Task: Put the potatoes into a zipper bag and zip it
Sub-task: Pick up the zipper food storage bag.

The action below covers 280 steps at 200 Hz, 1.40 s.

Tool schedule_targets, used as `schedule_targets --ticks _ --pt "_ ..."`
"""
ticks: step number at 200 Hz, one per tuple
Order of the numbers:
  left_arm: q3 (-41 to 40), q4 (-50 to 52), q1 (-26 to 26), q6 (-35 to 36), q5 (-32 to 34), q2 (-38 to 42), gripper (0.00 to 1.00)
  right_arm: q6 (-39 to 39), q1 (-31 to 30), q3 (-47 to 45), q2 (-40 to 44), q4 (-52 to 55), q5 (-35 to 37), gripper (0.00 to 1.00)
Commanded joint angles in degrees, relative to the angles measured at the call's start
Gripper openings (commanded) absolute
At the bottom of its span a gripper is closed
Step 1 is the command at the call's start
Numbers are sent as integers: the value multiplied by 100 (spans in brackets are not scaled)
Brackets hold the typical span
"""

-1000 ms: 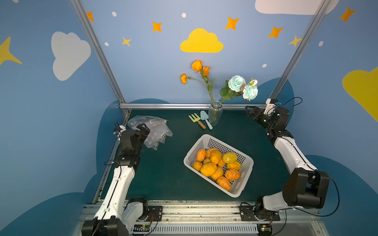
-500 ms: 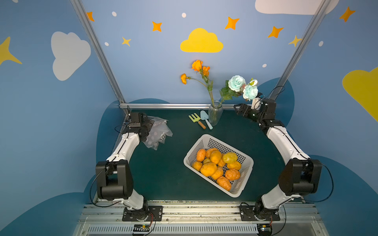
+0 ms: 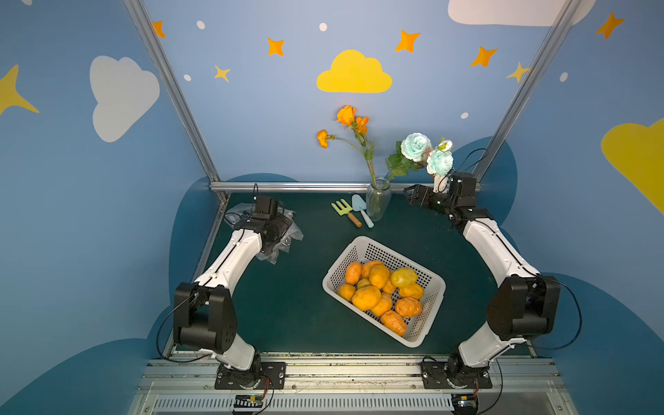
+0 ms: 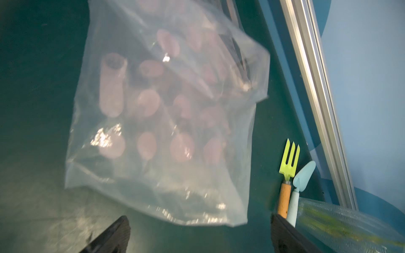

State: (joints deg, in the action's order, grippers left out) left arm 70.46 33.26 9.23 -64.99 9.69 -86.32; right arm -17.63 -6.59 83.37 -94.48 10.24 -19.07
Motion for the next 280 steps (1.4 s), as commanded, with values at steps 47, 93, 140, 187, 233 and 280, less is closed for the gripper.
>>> schedule_targets --ticks 47,93,140,187,233,280 --pt "-1172 -1506 397 -505 -95 539 100 102 -62 196 -51 194 52 97" --pt "-543 -1502 145 -495 -460 -514 99 178 -70 427 -188 554 171 97" --pt "-412 -1712 62 -311 70 -598 71 225 -114 520 -268 661 172 97" --pt "-353 -1674 -202 -253 -133 -737 19 279 -167 680 -378 802 173 97" --pt "-80 -1484 -165 737 -96 -259 2 191 -246 395 -103 564 395 97" --pt "570 -1566 444 2887 -1035 288 2 -172 -273 -531 816 -38 1032 95"
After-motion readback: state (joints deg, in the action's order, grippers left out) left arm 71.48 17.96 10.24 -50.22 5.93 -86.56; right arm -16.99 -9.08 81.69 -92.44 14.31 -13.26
